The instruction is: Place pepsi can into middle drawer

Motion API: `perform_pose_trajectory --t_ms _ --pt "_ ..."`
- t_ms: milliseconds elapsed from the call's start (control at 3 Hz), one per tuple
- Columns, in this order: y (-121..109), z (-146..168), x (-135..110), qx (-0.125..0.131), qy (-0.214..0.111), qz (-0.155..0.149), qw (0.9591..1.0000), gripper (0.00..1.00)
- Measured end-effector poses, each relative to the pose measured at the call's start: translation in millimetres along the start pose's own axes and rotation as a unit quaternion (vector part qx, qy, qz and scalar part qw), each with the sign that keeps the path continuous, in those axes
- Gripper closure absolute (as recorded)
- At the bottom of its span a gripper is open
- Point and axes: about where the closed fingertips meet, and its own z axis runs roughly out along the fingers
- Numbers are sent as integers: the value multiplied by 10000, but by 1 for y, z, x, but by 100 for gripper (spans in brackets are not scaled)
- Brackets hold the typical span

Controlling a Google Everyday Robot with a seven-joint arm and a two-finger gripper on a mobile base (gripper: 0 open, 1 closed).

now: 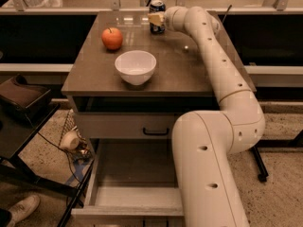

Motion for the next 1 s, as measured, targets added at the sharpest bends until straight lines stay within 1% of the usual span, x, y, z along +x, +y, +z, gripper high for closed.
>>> perform_pose_trajectory --t_ms 333,667,1000 --pt "2 0 -4 1 -2 -30 10000 100" --pt "2 -8 -27 93 15 -186 9998 100" --pt "-2 -24 -46 233 178 -317 9991 100"
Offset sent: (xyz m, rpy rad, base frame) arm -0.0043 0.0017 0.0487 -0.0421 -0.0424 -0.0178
